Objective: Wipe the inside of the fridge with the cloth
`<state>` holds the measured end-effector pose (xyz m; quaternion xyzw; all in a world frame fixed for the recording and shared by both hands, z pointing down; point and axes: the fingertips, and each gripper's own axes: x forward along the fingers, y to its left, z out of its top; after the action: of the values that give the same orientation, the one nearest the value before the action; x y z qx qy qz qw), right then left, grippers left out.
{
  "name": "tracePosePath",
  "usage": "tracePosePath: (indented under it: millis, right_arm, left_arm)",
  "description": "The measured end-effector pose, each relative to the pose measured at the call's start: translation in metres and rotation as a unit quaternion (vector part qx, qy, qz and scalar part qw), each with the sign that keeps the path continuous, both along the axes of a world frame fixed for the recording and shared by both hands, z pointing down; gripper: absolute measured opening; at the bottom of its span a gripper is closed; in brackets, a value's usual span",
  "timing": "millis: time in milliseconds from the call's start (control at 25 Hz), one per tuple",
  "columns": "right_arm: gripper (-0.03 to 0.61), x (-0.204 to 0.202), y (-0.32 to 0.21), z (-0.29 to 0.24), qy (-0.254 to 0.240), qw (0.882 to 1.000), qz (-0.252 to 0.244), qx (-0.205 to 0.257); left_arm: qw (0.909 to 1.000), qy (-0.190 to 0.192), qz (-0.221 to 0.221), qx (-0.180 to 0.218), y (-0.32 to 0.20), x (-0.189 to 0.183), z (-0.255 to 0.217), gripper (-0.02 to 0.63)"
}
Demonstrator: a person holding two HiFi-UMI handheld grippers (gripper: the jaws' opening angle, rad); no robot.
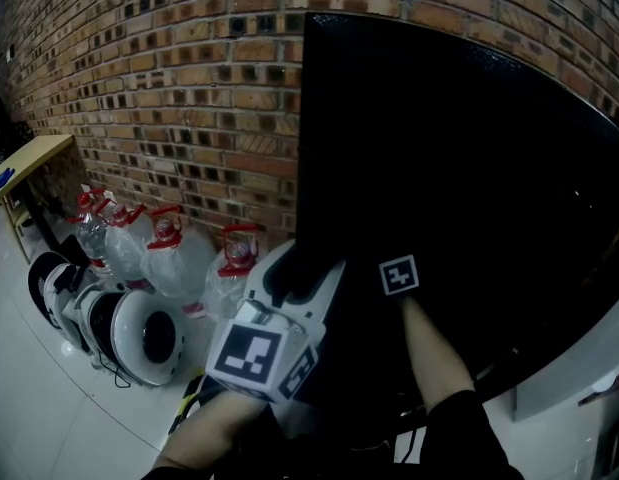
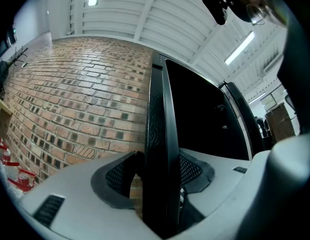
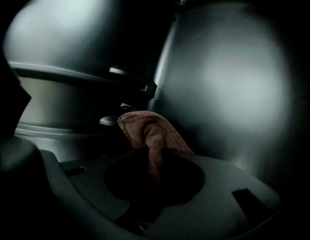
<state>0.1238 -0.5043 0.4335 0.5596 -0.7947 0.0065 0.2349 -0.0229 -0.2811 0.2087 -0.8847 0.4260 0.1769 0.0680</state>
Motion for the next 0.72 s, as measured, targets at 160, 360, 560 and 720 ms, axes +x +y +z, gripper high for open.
tracePosePath:
  millis: [160,360,560,720]
  right_arm:
    - [0.074,0.026,0.006,0.002,0.0,1.0,0.029,-0.002]
    - [0.074,0.063,0.016,-0.004,-0.018,0.997,0.078,0.008]
    - [0.072,0.093,0.026,-0.009,-0.02,0.992,0.125,0.027]
    - [0.072,0.111,0.031,-0.011,-0.019,0.988,0.152,0.028]
  left_arm:
    - [1.0,0.001,0.0,-0.002,-0.001,-0.001,0.001,0.224]
    - [1.0,0.002,0.0,0.002,0.001,-0.002,-0.002,0.224]
    - [1.0,0.008,0.0,0.002,0.001,-0.002,-0.002,0.224]
    - [1.0,0.008,0.003,0.002,0.001,-0.002,-0.004,0.227]
